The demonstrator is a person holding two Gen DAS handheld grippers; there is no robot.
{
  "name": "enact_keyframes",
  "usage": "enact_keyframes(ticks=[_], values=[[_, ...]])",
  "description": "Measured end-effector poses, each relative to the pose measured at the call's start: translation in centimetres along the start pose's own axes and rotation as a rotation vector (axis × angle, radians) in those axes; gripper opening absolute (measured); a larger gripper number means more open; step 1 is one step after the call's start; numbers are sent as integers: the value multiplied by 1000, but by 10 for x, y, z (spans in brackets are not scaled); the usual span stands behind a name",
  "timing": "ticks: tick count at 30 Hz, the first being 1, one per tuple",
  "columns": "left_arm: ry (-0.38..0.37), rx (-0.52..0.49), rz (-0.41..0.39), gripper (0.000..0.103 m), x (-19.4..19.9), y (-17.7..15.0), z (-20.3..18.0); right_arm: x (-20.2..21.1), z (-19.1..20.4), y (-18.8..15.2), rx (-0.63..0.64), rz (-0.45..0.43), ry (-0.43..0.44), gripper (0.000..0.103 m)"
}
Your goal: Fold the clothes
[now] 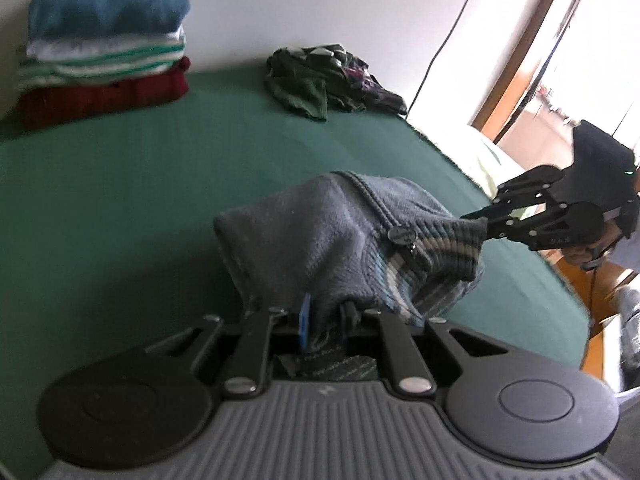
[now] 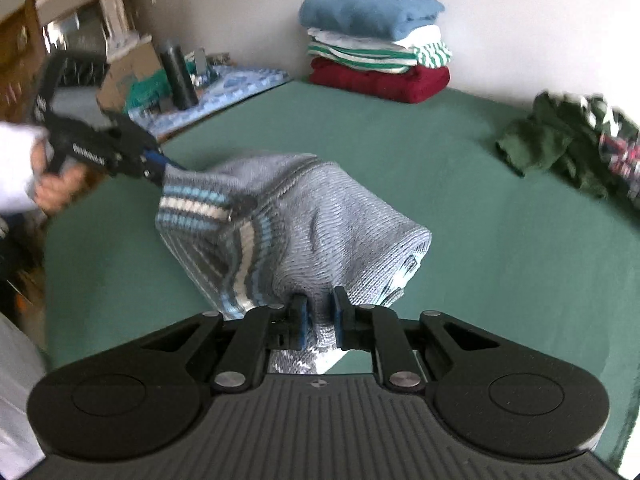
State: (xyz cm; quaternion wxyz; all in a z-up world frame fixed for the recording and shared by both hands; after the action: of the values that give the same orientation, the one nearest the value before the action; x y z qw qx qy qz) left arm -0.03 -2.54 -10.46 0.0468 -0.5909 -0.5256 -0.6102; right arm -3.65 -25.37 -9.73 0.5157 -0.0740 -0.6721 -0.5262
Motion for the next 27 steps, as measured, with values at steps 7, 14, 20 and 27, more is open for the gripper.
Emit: enact_keyframes(ticks=[7, 14, 20, 27], values=[[183, -222, -8, 14, -8, 4, -27, 10, 32, 5, 275, -75, -168, 50], [315, -390, 10, 31, -13, 4, -35, -16, 50, 3, 495, -76, -278, 57], [370, -487, -19, 53, -7, 9, -48, -12, 54, 11, 531, -97, -320, 58], [400, -548, -2, 56, -14, 11, -48, -7, 58, 4, 601, -45, -382, 62]])
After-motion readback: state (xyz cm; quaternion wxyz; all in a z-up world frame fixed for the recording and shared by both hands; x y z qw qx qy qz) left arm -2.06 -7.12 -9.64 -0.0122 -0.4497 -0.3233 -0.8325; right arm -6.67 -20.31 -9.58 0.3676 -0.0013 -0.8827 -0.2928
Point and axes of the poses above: each gripper's, at about its wrist camera, not at the fingertips, and x roughly against the way its jaws point, z to its left, y to its top, the point moved 9 cm from there along -x, roughly the way its jaws point, and after that the axes turned 8 degrees about z, right-handed, at the moved point
